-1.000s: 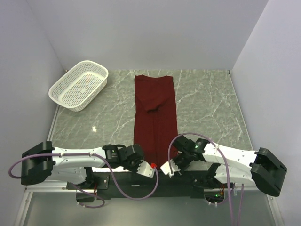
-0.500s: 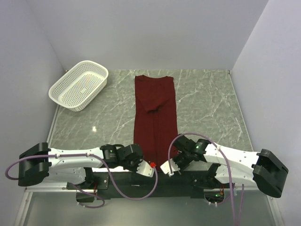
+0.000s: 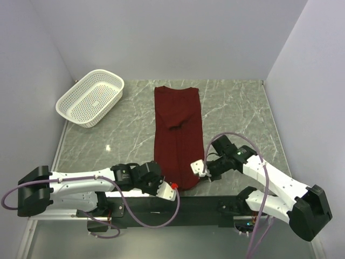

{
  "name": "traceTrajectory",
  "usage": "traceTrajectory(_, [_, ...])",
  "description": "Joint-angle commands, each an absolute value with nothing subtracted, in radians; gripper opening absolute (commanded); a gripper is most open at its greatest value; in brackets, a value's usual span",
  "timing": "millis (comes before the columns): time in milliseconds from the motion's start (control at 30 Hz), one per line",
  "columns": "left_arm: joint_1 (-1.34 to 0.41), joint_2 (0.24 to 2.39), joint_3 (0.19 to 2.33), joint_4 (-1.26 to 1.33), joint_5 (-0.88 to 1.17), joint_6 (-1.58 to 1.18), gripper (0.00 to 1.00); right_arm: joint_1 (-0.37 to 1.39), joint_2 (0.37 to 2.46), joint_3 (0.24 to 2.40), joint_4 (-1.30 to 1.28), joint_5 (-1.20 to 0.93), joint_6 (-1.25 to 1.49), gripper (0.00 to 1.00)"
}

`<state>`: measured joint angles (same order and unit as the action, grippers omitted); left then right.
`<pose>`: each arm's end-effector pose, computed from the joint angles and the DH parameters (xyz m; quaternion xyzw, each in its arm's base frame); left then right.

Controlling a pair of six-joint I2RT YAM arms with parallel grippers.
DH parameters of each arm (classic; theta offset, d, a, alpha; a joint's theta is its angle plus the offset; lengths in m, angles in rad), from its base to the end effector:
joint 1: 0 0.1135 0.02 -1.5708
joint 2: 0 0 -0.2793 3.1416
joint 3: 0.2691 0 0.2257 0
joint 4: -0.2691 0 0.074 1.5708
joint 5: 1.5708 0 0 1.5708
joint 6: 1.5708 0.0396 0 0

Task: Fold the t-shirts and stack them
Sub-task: Fold the tshirt

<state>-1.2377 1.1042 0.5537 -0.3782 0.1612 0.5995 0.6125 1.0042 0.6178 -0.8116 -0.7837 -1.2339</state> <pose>0.0525 -0.1711 0.2097 0.7671 0.5539 -0.1712 0.2747 0.0914 0.0984 0.2277 -0.7670 0.4914 0.3050 0.2778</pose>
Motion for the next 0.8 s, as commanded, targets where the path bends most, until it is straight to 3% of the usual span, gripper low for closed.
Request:
traceTrajectory(0, [-1.178,1.085,0.615,-0.328,0.244,0.589,0.00,0.540,1.028,0.692,-0.851,-0.897,-1.192,0.00])
traceTrajectory(200, [-1.013,1.084,0.644,-0.261,0.276,0.600,0.00,0.434,1.071,0.733,-0.725,-0.908,-1.019,0.00])
traceTrajectory(767, [-0.643,1.400,0.879,-0.121,0.357,0.735,0.00,0.273,1.422,0.994,-0.451,-0.741,-0.621,0.00])
